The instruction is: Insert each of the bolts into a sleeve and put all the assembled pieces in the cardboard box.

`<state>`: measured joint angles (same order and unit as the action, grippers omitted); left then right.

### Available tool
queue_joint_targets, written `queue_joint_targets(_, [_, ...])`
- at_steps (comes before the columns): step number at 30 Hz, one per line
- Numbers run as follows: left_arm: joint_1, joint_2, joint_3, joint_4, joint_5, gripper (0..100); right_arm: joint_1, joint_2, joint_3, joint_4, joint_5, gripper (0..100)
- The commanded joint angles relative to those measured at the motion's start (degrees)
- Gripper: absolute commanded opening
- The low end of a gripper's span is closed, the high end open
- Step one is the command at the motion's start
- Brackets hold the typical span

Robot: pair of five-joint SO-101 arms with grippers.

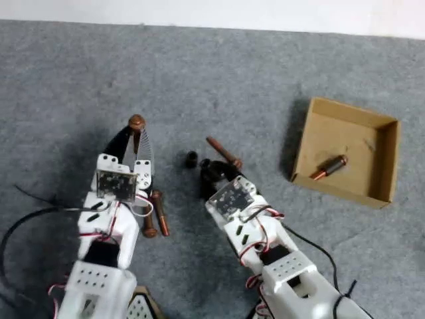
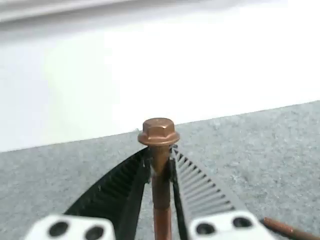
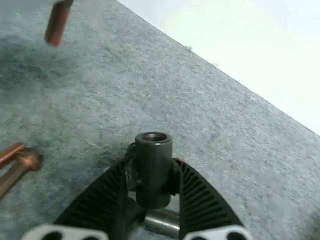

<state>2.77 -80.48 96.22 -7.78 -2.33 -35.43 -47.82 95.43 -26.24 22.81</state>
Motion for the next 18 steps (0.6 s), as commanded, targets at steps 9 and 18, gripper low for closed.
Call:
queue_joint_targets(9, [9.45, -16.31, 1.45, 14.33, 13.36, 1, -5.32, -1.1, 5.23, -0.22, -0.26, 0.5])
queue_joint_targets(18, [10.68, -24.4, 0.92, 19.96, 32.62, 1, -4.88, -1.45, 5.05, -0.4, -0.26, 0.5])
